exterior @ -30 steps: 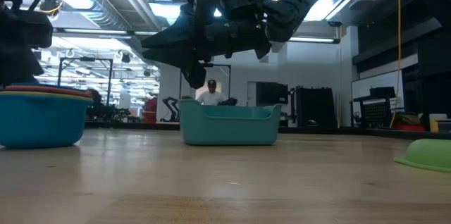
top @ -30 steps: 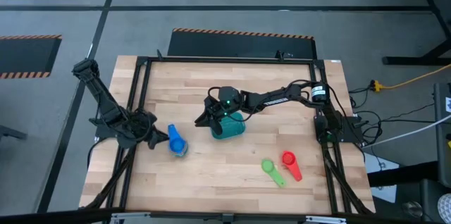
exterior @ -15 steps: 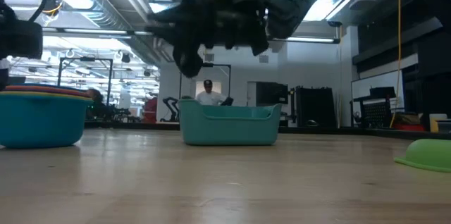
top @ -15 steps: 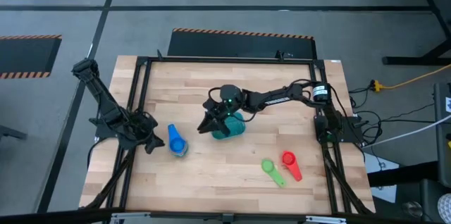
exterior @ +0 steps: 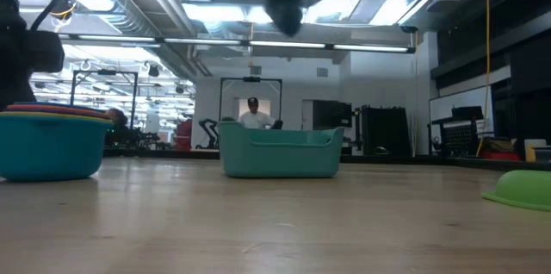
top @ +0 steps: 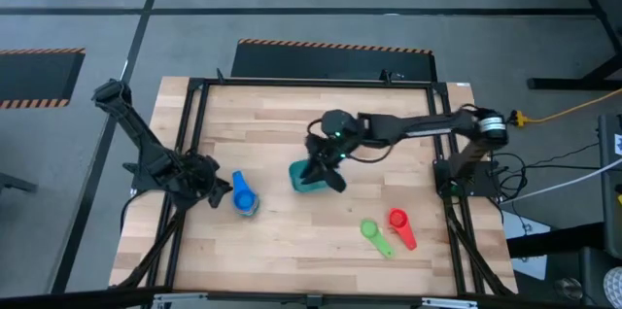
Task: Nest measuring cups in basket
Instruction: Stack the blue measuring cup on top of the orange measuring cup
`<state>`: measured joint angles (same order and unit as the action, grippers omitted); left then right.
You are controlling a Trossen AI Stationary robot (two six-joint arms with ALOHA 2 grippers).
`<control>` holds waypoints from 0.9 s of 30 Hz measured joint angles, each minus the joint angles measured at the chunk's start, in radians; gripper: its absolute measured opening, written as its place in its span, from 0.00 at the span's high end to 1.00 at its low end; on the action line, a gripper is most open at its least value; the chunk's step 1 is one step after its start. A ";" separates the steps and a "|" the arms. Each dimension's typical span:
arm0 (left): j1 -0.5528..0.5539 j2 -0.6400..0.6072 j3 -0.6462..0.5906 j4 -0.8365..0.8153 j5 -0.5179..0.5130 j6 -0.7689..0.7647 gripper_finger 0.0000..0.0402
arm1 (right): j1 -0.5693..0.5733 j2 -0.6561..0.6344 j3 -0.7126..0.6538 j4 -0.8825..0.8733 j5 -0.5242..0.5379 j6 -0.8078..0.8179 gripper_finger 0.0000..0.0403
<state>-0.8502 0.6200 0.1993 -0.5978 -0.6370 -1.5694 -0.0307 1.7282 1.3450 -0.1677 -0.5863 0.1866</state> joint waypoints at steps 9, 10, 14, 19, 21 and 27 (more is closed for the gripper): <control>0.107 0.028 0.000 0.023 -0.008 0.057 0.71 | 0.163 -0.216 0.000 -0.506 0.331 0.081 0.75; 0.120 0.028 0.000 0.032 -0.009 0.066 0.71 | 0.186 -0.229 0.000 -0.537 0.361 0.108 0.75; 0.166 0.028 0.000 0.084 -0.009 0.133 0.71 | 0.280 -0.254 0.000 -0.666 0.495 0.219 0.75; 0.216 0.028 0.000 0.156 0.000 0.223 0.71 | 0.393 -0.251 -0.001 -0.844 0.647 0.412 0.75; 0.230 0.028 0.000 0.178 0.001 0.249 0.71 | 0.432 -0.251 -0.008 -0.899 0.671 0.505 0.75; 0.267 0.028 0.000 0.253 0.003 0.322 0.71 | 0.525 -0.251 -0.092 -0.933 0.663 0.641 0.75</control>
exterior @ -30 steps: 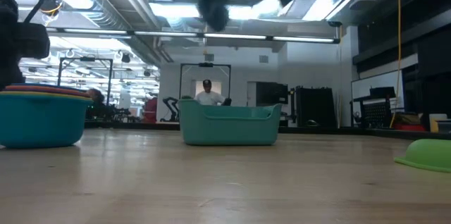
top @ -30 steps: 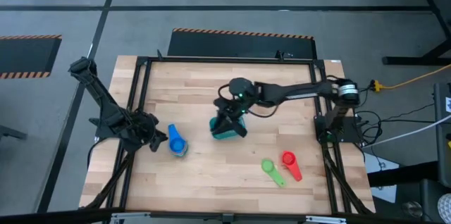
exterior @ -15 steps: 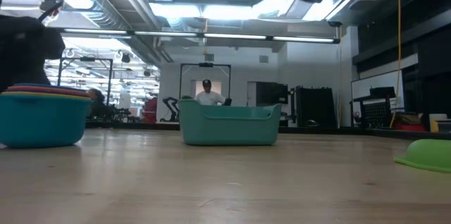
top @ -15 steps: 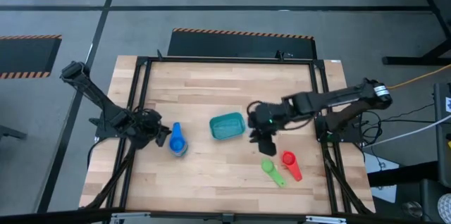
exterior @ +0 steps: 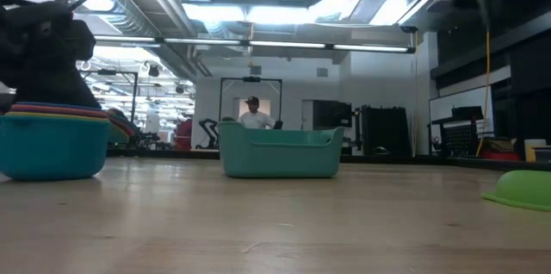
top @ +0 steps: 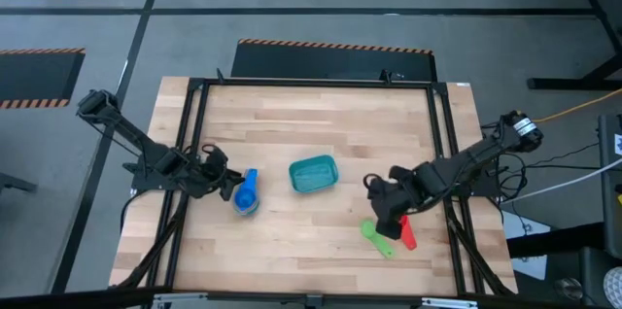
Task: Nest measuring cups in basket
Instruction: Stack the blue measuring cup on top of the orange measuring cup, then stack the red measuring cup on top of the blue measuring cup
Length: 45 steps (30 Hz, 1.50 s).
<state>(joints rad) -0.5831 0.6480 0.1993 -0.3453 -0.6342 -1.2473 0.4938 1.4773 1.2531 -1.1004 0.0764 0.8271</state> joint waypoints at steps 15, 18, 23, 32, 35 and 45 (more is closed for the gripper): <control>0.035 0.000 0.000 0.018 0.068 0.026 0.71 | 0.022 0.001 -0.345 0.061 -0.190 0.168 0.75; 0.035 0.000 0.000 0.018 0.068 0.026 0.71 | 0.022 0.001 -0.394 0.104 -0.194 0.177 0.75; 0.035 0.000 0.000 0.017 0.068 0.026 0.71 | 0.022 0.001 -0.445 0.139 -0.198 0.193 0.75; 0.035 0.000 0.000 0.017 0.068 0.026 0.71 | 0.022 0.002 -0.471 0.184 -0.205 0.200 0.75; 0.035 0.000 0.000 0.017 0.068 0.026 0.71 | 0.022 0.002 -0.471 0.193 -0.205 0.200 0.75; 0.035 0.000 0.000 0.017 0.068 0.026 0.71 | 0.022 0.002 -0.471 0.196 -0.204 0.214 0.75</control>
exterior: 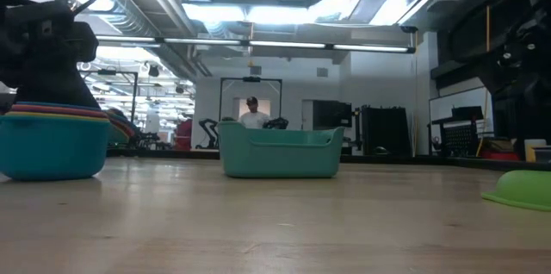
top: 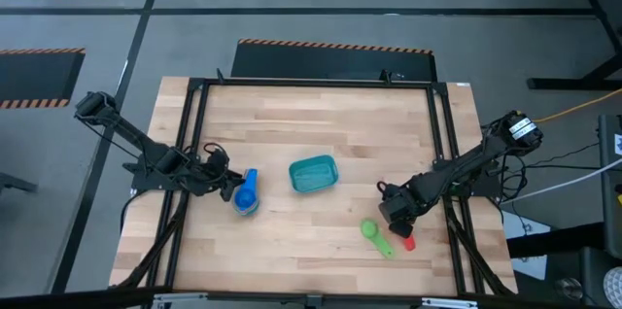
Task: Nest measuring cups in basket
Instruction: Stack the red measuring cup on top of the blue measuring cup
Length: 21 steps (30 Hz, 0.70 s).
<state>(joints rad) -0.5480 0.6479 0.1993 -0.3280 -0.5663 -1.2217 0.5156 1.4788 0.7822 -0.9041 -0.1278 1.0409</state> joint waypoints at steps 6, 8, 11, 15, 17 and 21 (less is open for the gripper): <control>0.000 0.000 0.000 0.000 0.000 0.000 0.71 | 0.000 0.000 -0.014 0.043 0.008 0.003 0.75; 0.000 0.000 0.000 0.000 0.000 0.000 0.71 | 0.000 0.000 -0.036 0.089 0.013 0.006 0.75; 0.000 0.000 0.000 0.000 0.000 0.000 0.71 | 0.000 0.000 -0.068 0.157 0.014 0.014 0.76; 0.000 0.000 0.000 0.000 0.000 0.000 0.71 | 0.000 0.000 -0.092 0.189 0.013 0.020 0.81; 0.000 0.000 0.000 0.000 0.000 0.000 0.71 | 0.000 0.000 -0.094 0.190 0.011 0.016 0.85; 0.000 0.000 0.000 0.000 -0.020 0.000 0.71 | 0.000 -0.001 -0.093 0.211 0.007 -0.001 0.96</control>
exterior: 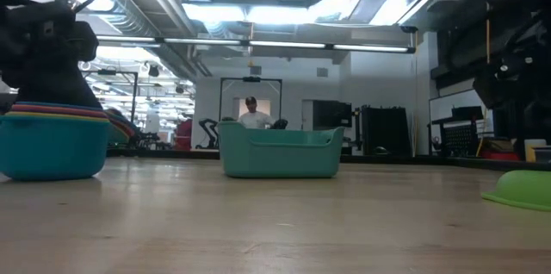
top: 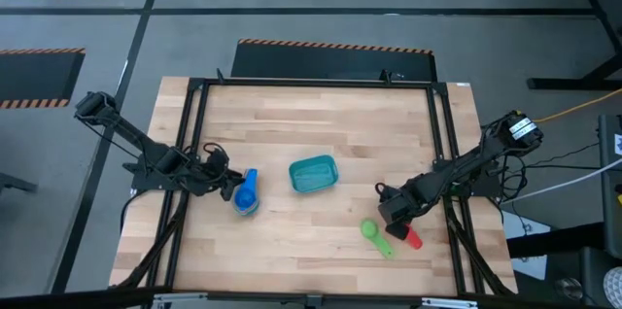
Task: Nest measuring cups in basket
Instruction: Stack the red measuring cup on top of the blue measuring cup
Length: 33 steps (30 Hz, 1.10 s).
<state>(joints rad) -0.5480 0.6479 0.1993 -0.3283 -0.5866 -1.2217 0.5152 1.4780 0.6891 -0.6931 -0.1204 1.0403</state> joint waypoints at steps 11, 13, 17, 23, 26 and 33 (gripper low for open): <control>0.000 0.000 0.000 0.000 -0.025 0.000 0.71 | -0.037 0.001 0.120 0.048 0.107 -0.146 0.98; 0.000 0.000 0.000 0.001 -0.029 0.000 0.71 | -0.053 0.001 0.164 0.045 0.136 -0.196 0.98; 0.000 0.000 0.000 0.016 -0.031 0.001 0.71 | -0.088 0.001 0.260 0.047 0.190 -0.322 0.98; 0.000 0.000 0.000 0.033 -0.031 0.002 0.71 | -0.146 0.001 0.397 0.070 0.280 -0.561 0.98; 0.000 0.000 0.000 0.033 -0.032 0.002 0.71 | -0.175 0.007 0.455 0.122 0.330 -0.705 0.97; 0.000 0.000 0.000 0.034 -0.055 0.002 0.71 | -0.239 0.099 0.589 0.288 0.364 -1.099 0.97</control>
<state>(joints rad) -0.5480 0.6483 0.1993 -0.2943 -0.6411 -1.2194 0.2758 1.5775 1.2786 -0.4047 0.2440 -0.0586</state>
